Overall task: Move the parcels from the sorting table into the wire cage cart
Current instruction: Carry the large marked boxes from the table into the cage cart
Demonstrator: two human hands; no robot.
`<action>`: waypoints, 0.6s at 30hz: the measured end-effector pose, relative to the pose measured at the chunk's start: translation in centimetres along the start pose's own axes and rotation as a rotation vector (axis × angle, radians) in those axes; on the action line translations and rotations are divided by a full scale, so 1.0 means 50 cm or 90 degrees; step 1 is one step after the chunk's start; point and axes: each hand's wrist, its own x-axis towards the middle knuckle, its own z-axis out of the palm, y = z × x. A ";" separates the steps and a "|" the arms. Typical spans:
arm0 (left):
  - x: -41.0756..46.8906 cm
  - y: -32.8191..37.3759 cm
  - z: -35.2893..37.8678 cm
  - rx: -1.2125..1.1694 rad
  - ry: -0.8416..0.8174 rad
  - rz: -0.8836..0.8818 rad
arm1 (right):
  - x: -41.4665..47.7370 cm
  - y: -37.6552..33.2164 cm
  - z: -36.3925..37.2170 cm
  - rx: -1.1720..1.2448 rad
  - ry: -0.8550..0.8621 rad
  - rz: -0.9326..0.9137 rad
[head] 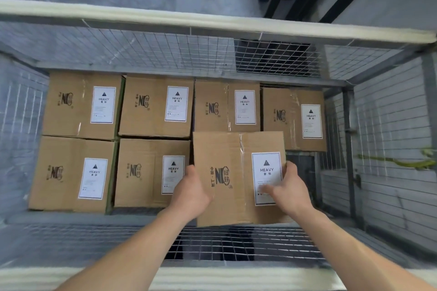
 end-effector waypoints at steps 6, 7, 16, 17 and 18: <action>-0.007 -0.023 0.027 0.020 0.004 -0.002 | 0.003 0.021 0.006 -0.030 -0.006 -0.017; -0.008 -0.026 0.028 0.019 0.003 -0.004 | 0.001 0.023 0.008 -0.033 -0.009 -0.019; 0.029 -0.026 0.012 0.020 -0.038 -0.032 | 0.020 0.028 0.038 0.007 -0.042 0.007; 0.039 -0.028 0.013 0.014 -0.048 -0.040 | 0.028 0.028 0.045 0.012 -0.052 0.013; 0.049 -0.031 0.015 0.006 -0.057 -0.049 | 0.038 0.028 0.052 0.016 -0.064 0.020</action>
